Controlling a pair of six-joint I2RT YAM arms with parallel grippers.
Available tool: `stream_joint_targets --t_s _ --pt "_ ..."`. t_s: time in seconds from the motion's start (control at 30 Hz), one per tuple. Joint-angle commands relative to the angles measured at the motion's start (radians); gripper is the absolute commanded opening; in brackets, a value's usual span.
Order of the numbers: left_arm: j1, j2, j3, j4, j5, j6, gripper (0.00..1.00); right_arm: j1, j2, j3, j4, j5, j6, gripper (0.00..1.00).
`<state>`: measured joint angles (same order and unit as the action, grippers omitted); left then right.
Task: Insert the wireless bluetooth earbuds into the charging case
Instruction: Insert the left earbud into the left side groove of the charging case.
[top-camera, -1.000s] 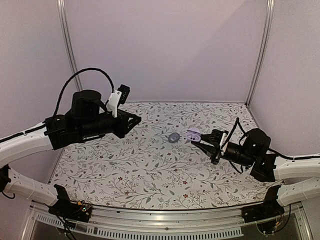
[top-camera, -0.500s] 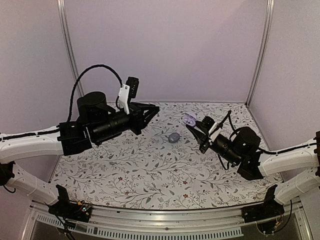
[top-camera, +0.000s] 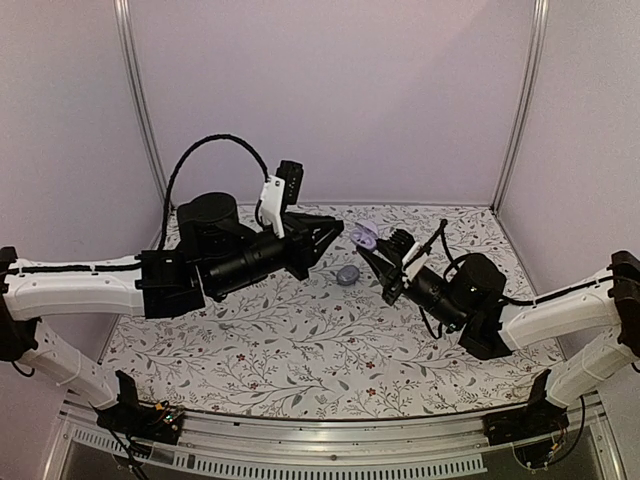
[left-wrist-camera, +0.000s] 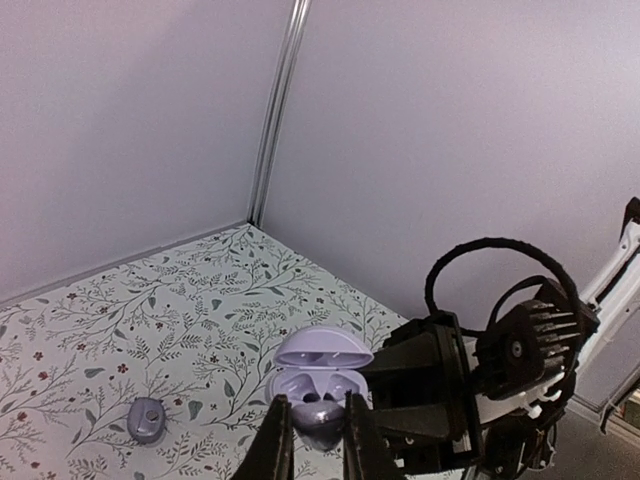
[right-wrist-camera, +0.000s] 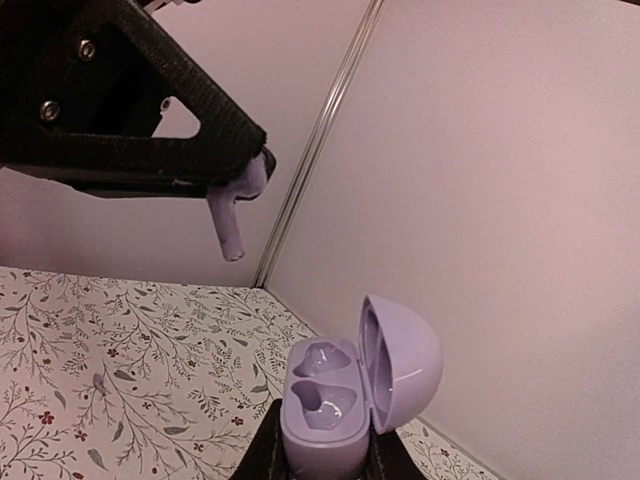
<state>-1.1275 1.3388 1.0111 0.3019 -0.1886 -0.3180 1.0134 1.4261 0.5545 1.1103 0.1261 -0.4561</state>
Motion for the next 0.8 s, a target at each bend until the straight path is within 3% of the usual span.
stream_joint_targets --t_s 0.0,0.77 --pt "-0.021 0.023 0.042 0.023 -0.045 0.007 0.1 0.014 0.018 0.039 0.052 0.008 0.018 0.0" --pt "-0.022 0.076 0.078 -0.031 -0.032 0.013 0.1 0.034 0.033 0.062 0.034 -0.009 0.036 0.0"
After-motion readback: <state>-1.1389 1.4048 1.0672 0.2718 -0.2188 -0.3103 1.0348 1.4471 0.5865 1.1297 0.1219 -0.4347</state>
